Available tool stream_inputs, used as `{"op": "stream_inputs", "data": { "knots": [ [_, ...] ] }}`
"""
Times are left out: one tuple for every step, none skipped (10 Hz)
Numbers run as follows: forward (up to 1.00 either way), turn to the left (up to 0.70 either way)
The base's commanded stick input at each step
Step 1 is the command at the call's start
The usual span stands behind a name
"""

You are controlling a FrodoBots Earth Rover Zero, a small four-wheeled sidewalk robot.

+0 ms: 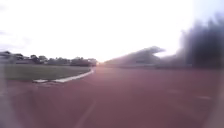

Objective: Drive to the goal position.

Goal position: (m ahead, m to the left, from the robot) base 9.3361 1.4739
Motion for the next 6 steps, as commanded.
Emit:
{"op": "stream_inputs", "data": {
  "knots": [
    [0.7, 0.0],
    [0.7, 0.0],
    [0.7, 0.0],
    [0.7, 0.0],
    [0.7, 0.0],
    [0.7, 0.0]
  ]
}}
